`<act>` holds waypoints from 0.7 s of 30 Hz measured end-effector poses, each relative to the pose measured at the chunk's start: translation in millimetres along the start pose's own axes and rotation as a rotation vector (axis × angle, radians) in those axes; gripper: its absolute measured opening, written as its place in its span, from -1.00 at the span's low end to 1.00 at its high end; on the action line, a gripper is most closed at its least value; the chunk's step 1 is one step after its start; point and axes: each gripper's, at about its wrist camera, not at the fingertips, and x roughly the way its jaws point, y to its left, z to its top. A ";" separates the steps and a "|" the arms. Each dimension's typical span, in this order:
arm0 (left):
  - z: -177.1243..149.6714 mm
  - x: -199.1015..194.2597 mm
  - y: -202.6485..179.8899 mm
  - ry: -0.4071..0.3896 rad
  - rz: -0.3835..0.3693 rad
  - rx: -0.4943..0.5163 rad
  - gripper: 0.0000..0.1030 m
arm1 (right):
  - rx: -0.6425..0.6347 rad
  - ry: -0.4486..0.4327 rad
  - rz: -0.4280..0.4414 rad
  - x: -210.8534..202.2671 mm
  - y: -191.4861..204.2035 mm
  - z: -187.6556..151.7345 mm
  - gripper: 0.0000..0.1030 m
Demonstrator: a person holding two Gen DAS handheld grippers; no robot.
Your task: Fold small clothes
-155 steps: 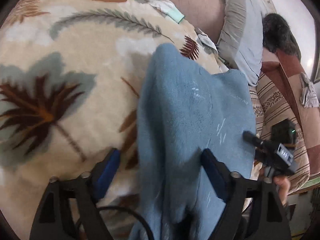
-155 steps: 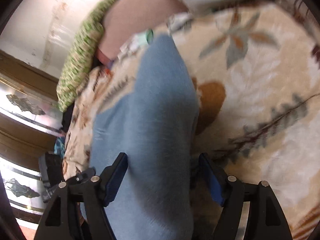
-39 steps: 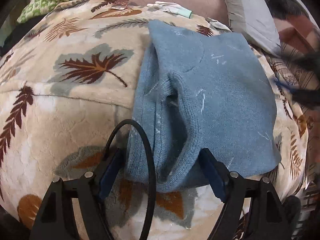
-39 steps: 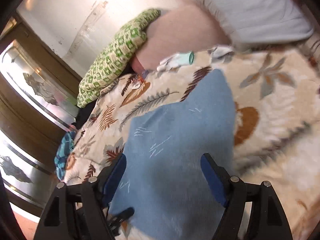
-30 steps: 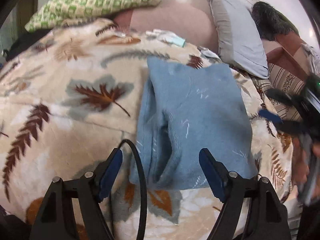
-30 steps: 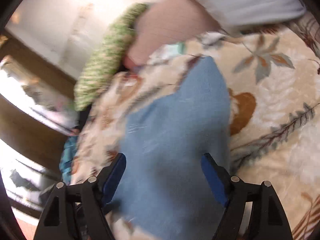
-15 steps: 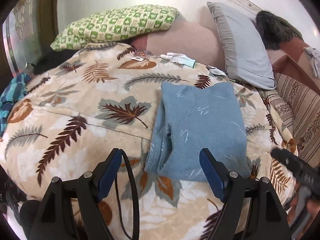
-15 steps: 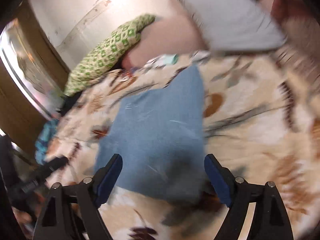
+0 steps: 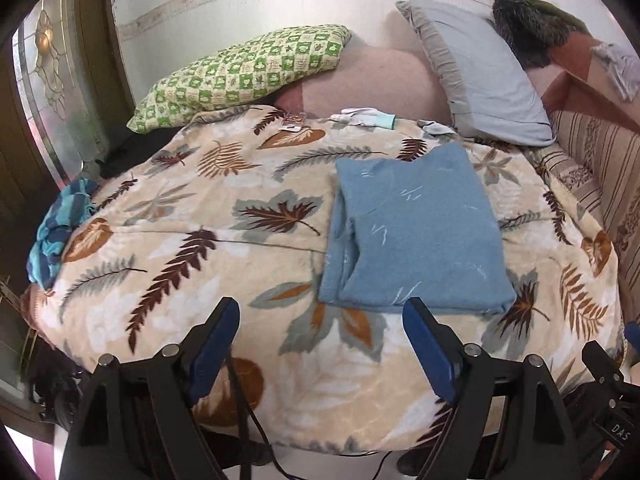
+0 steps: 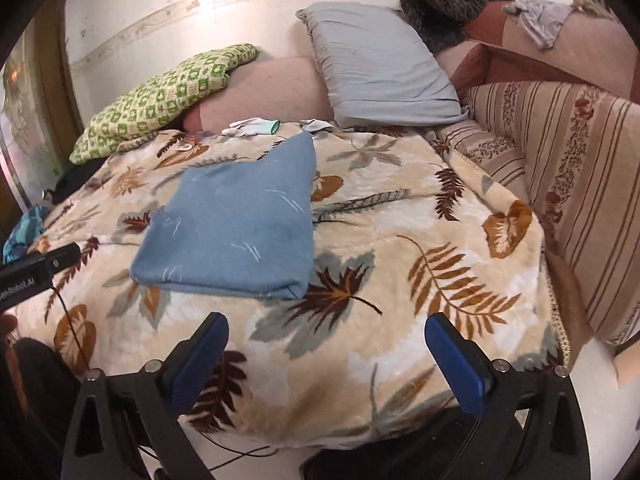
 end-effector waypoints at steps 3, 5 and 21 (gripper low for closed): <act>-1.1 -5.7 4.9 0.009 -0.013 -0.010 0.63 | -0.031 0.015 0.008 -1.1 5.2 -3.0 0.94; -1.9 -11.4 6.8 -0.001 -0.027 -0.017 0.63 | -0.041 0.015 0.015 -4.9 9.2 -5.7 0.94; 2.6 -38.1 3.7 -0.052 -0.166 -0.043 0.77 | -0.090 -0.053 0.014 -31.2 22.5 7.8 0.94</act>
